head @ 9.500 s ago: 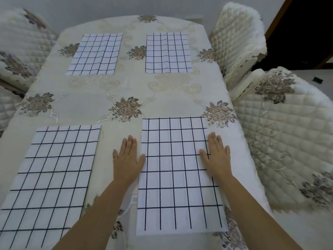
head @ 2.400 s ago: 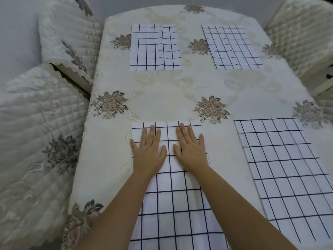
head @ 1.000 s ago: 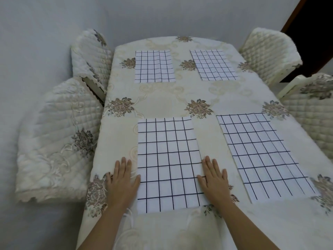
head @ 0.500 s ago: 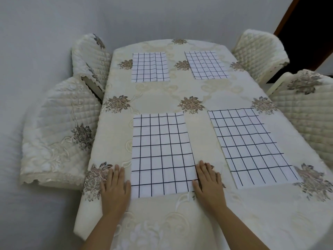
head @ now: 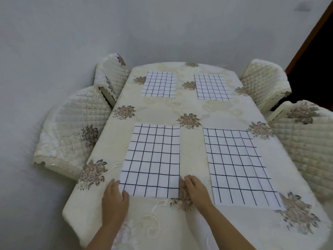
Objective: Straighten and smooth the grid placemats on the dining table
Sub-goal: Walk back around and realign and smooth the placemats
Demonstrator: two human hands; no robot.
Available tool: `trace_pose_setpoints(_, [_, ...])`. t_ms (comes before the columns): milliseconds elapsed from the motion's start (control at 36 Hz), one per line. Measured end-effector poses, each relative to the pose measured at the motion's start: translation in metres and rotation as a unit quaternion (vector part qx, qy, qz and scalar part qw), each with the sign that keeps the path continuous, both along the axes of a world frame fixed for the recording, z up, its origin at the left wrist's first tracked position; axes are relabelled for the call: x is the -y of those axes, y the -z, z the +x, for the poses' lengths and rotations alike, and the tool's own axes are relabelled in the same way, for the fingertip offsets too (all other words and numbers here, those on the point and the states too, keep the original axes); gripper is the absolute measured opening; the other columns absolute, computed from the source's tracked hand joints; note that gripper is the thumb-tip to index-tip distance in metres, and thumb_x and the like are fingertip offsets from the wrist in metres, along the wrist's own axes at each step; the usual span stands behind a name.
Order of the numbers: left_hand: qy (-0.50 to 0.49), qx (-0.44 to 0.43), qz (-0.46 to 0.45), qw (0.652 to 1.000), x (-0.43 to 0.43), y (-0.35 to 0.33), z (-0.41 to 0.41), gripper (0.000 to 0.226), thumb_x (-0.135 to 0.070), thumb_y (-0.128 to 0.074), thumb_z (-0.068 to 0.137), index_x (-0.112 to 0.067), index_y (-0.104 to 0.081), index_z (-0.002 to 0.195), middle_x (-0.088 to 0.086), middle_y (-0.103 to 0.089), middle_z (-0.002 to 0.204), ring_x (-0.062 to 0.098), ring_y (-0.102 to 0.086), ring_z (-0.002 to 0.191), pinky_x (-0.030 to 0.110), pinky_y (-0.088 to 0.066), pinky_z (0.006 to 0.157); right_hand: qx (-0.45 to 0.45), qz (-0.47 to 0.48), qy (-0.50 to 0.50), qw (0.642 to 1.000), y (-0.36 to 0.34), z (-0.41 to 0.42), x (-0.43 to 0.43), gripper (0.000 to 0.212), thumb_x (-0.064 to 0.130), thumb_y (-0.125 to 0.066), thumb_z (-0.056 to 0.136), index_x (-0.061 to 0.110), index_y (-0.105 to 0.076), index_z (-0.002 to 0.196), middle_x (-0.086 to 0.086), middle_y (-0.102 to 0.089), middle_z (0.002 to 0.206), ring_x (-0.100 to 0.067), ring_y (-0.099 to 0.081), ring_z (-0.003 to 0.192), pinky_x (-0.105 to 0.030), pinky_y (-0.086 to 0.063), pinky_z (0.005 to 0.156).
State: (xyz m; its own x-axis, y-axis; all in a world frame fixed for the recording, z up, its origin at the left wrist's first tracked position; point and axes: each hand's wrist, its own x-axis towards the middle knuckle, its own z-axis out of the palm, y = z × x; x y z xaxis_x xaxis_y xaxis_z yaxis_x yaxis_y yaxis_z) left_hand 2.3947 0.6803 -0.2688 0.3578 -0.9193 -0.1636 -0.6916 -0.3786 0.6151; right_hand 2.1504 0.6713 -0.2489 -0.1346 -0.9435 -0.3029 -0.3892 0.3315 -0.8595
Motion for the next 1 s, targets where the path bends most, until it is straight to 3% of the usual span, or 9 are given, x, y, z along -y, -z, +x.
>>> trace_pose_setpoints(83, [0.031,-0.047,-0.038,0.998,0.004,-0.02,-0.043,0.035,-0.007,-0.047,0.092,-0.005,-0.05,0.127,0.008,-0.042,0.141,0.023,-0.037,0.131,0.035,-0.031,0.106,0.041,-0.005,0.03,0.999,-0.018,-0.015,0.003,0.019,0.026,-0.041,0.098,0.018,-0.059,0.098,0.003,-0.061,0.09,-0.008,-0.054,0.08,-0.015,-0.04,0.064])
trace_pose_setpoints(194, [0.028,-0.162,-0.045,0.985,0.008,-0.047,-0.101,0.032,-0.007,-0.043,0.094,-0.01,-0.05,0.125,0.003,-0.048,0.129,0.016,-0.045,0.119,0.024,-0.035,0.093,0.096,-0.015,0.063,0.993,-0.032,-0.034,0.001,0.016,0.02,-0.042,0.098,0.019,-0.058,0.1,0.0,-0.063,0.096,-0.016,-0.059,0.09,-0.018,-0.042,0.065])
trace_pose_setpoints(278, [0.002,-0.241,-0.027,0.97,0.008,-0.063,-0.135,0.03,-0.011,-0.041,0.096,-0.014,-0.052,0.124,0.0,-0.051,0.122,0.009,-0.046,0.106,0.024,-0.036,0.087,0.12,-0.023,0.083,0.989,-0.039,-0.051,-0.003,0.018,0.014,-0.04,0.098,0.017,-0.058,0.099,0.0,-0.063,0.094,-0.018,-0.059,0.09,-0.021,-0.042,0.067])
trace_pose_setpoints(444, [-0.026,-0.31,-0.02,0.95,0.002,-0.078,-0.178,0.022,-0.008,-0.044,0.093,-0.014,-0.059,0.107,-0.001,-0.062,0.104,0.016,-0.061,0.091,0.02,-0.043,0.062,0.145,-0.027,0.107,0.983,-0.047,-0.088,-0.011,0.021,0.01,-0.039,0.097,0.016,-0.059,0.096,-0.002,-0.064,0.091,-0.014,-0.06,0.08,-0.022,-0.043,0.067])
trace_pose_setpoints(528, [-0.046,-0.34,-0.027,0.939,-0.003,-0.082,-0.194,0.023,-0.005,-0.04,0.094,-0.012,-0.06,0.103,0.0,-0.064,0.098,0.013,-0.063,0.088,0.019,-0.042,0.06,0.157,-0.031,0.116,0.98,-0.049,-0.104,-0.015,0.021,0.009,-0.039,0.096,0.014,-0.059,0.095,-0.005,-0.065,0.092,-0.015,-0.06,0.077,-0.023,-0.043,0.065])
trace_pose_setpoints(667, [-0.113,-0.444,-0.035,0.888,-0.014,-0.09,-0.218,0.023,-0.003,-0.037,0.095,-0.008,-0.059,0.096,0.006,-0.067,0.09,0.015,-0.064,0.077,0.016,-0.043,0.05,0.178,-0.037,0.126,0.975,-0.057,-0.125,-0.02,0.023,0.007,-0.039,0.095,0.015,-0.06,0.091,-0.005,-0.067,0.089,-0.015,-0.061,0.074,-0.024,-0.043,0.067])
trace_pose_setpoints(833, [-0.095,-0.445,-0.047,0.889,-0.023,-0.095,-0.239,0.025,-0.002,-0.039,0.092,-0.014,-0.061,0.091,0.005,-0.069,0.089,0.017,-0.065,0.081,0.029,-0.049,0.073,0.166,-0.061,0.117,0.977,-0.066,-0.142,-0.02,0.025,0.006,-0.039,0.094,0.018,-0.059,0.088,-0.002,-0.066,0.088,-0.014,-0.061,0.076,-0.023,-0.042,0.067])
trace_pose_setpoints(1000, [-0.045,-0.38,-0.038,0.923,-0.028,-0.083,-0.24,0.026,-0.001,-0.04,0.092,-0.019,-0.058,0.087,0.0,-0.066,0.087,0.013,-0.062,0.081,0.024,-0.046,0.069,0.144,-0.032,0.139,0.979,-0.058,-0.158,-0.019,0.02,0.007,-0.04,0.094,0.015,-0.059,0.093,-0.002,-0.063,0.092,-0.014,-0.058,0.079,-0.023,-0.042,0.067])
